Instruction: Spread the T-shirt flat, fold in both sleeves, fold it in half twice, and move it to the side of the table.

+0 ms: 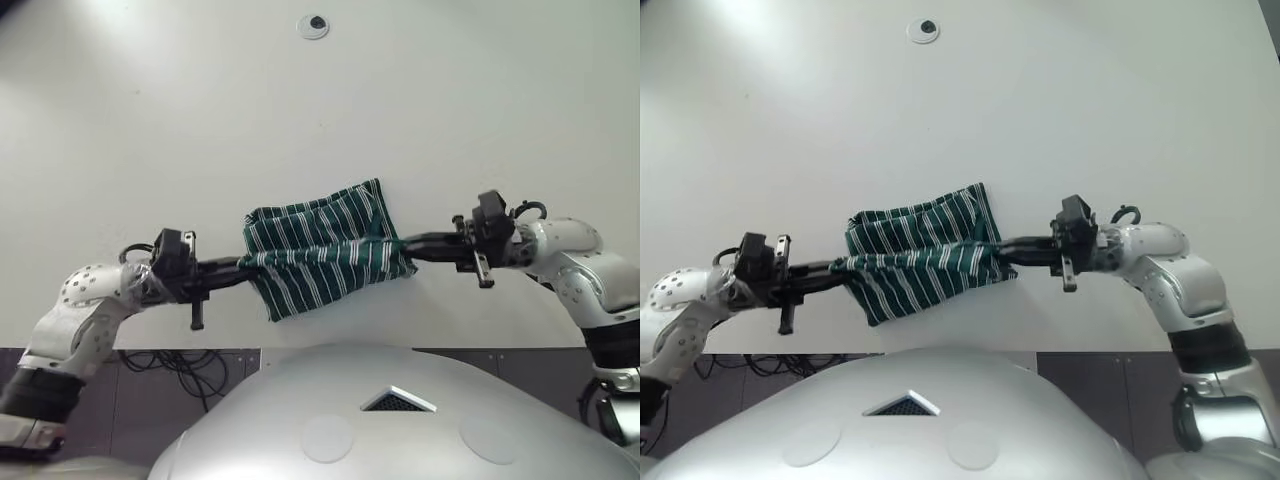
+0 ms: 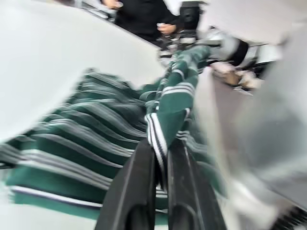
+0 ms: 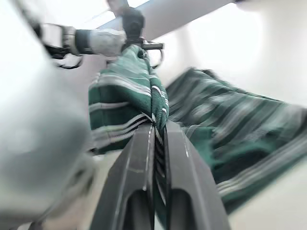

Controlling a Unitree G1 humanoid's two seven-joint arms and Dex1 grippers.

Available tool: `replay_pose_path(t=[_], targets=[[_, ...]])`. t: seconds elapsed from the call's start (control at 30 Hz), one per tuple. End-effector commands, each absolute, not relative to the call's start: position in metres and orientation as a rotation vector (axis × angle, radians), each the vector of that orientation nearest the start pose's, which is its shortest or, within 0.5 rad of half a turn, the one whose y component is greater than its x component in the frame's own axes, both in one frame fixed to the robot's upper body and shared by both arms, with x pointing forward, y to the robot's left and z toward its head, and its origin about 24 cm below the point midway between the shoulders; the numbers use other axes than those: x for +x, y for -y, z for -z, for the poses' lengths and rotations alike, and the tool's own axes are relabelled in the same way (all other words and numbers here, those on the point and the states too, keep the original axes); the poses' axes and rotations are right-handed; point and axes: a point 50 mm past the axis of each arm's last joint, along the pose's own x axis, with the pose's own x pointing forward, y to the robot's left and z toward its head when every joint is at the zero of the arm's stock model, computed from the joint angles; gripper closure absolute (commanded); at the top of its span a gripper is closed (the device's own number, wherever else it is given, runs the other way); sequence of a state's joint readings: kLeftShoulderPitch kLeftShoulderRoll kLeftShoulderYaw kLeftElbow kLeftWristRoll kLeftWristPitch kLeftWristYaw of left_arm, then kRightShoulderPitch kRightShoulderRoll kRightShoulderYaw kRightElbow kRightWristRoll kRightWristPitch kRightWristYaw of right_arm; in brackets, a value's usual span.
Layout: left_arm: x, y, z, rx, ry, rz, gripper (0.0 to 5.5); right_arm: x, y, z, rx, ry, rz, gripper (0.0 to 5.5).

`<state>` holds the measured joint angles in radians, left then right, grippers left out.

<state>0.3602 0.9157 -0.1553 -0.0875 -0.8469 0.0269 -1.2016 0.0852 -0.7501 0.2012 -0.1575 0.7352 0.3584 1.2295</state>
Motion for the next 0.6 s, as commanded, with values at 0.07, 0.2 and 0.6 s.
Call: replay_pose_path(t=[0.07, 0.2, 0.6], targets=[[0.157, -0.239, -0.026, -0.199, -0.458, 1.144, 5.45, 0.201, 0.186, -0.049, 0.234, -0.452, -1.325, 5.47], [0.168, -0.243, -0.018, -0.153, -0.484, 1.071, 5.45, 0.213, 0.175, -0.045, 0.254, -0.464, -1.262, 5.47], [0.188, -0.249, -0.031, -0.219, -0.487, 0.870, 4.63, 0.247, 0.173, -0.047, 0.571, -0.487, -0.929, 4.16]])
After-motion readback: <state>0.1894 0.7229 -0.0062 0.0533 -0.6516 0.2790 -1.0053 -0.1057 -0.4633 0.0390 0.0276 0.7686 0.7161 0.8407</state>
